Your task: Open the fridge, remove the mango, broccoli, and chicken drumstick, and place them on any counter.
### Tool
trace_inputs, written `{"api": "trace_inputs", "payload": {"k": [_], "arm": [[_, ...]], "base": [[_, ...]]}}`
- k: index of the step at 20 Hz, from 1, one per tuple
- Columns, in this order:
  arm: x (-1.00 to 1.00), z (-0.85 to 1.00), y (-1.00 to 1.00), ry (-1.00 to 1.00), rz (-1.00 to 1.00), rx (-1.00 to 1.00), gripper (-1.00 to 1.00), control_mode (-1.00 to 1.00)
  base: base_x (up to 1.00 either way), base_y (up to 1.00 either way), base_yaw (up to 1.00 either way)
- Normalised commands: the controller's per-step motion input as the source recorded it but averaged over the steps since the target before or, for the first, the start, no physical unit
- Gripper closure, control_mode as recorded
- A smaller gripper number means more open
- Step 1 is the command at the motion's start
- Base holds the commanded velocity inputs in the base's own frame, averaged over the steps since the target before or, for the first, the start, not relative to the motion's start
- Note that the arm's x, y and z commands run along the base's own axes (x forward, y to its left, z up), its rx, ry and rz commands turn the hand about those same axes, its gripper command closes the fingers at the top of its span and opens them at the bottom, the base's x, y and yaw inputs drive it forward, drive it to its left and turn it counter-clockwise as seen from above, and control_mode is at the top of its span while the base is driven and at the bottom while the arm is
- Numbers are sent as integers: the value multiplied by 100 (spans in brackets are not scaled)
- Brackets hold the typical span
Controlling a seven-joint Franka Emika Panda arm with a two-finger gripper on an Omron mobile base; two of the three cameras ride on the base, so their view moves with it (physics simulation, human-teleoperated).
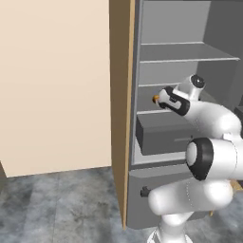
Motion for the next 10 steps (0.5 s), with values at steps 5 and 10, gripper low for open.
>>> {"api": "trace_inputs", "payload": {"k": [5,10], "arm": [[41,-2,-26,0,0,0,-100,-100],[37,-25,-26,0,0,0,-100,-100]], "base": [[0,0,0],[0,0,0]]}}
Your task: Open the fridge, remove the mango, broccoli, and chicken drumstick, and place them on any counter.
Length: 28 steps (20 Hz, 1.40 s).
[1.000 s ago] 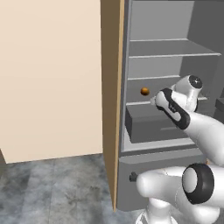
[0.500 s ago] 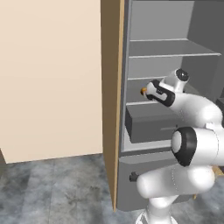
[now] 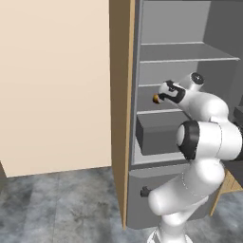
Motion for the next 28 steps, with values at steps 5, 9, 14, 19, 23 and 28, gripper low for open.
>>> {"api": "trace_inputs", "payload": {"k": [5,9,14,19,23,28], "arm": [[42,-27,-4,0,0,0,-100,-100],[45,-10,0,0,0,2,-100,-100],[39,-7,-5,1,0,4,-100,-100],[31,-15,-6,5,0,5,-100,-100],[35,-19,-1,4,0,3,-100,-100],[46,-14,0,2,0,2,-100,-100]], "base": [[0,0,0],[0,0,0],[0,0,0],[0,0,0],[0,0,0],[0,0,0]]}}
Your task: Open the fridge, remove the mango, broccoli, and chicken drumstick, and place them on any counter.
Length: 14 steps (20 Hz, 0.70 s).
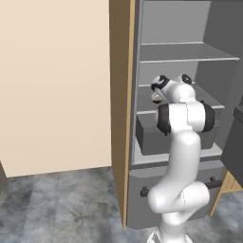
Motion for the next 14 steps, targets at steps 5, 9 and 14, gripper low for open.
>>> {"api": "trace_inputs", "payload": {"k": [5,9,14], "arm": [[45,-23,0,1,0,0,-100,-100],[36,-24,0,0,0,0,-100,-100],[33,-21,0,0,0,0,-100,-100]], "base": [[0,0,0],[0,0,0],[0,0,0]]}}
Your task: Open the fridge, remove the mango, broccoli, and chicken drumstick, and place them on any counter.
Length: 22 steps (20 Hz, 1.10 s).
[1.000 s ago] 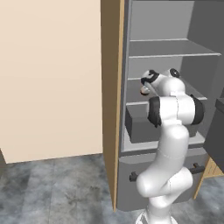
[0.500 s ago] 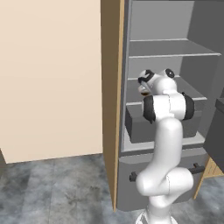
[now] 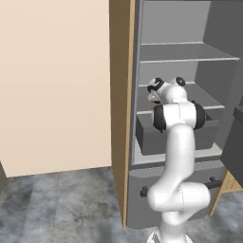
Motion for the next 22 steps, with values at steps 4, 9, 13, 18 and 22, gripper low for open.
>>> {"api": "trace_inputs", "payload": {"k": [4,9,13,18,22], "arm": [[50,-8,-8,0,0,0,-100,-100],[44,-8,-13,0,0,0,-100,-100],[9,-22,-3,0,0,0,100,-100],[-48,-33,0,0,0,0,100,-100],[-100,-46,0,0,0,0,100,-100]], "base": [[0,0,0],[0,0,0],[0,0,0],[0,0,0],[0,0,0]]}}
